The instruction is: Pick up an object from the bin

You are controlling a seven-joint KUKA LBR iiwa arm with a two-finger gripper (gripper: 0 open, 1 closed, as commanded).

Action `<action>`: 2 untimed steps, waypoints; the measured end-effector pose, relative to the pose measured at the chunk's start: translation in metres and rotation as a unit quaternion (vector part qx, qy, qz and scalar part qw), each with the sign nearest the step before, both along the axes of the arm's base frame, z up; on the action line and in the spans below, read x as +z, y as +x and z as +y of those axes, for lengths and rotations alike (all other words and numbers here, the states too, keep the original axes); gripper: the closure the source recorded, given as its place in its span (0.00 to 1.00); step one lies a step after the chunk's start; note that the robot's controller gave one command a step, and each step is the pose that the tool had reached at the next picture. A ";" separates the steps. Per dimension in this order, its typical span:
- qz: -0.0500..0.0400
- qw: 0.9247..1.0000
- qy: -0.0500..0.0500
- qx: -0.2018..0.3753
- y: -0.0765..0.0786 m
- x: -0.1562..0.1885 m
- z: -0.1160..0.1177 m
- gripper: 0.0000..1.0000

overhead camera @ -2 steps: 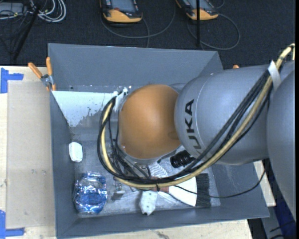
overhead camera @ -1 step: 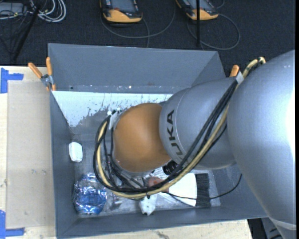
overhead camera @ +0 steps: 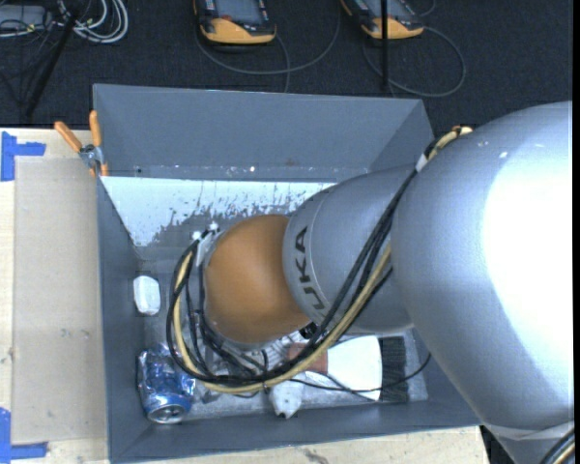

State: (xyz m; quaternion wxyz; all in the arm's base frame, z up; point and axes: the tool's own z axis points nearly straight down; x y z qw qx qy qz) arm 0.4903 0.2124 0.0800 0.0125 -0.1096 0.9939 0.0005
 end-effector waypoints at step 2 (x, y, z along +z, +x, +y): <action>0.013 1.000 -0.004 -0.003 -0.003 0.031 0.000 1.00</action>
Offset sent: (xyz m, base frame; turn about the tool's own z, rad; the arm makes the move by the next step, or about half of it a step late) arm 0.0023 0.0027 0.0822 0.0073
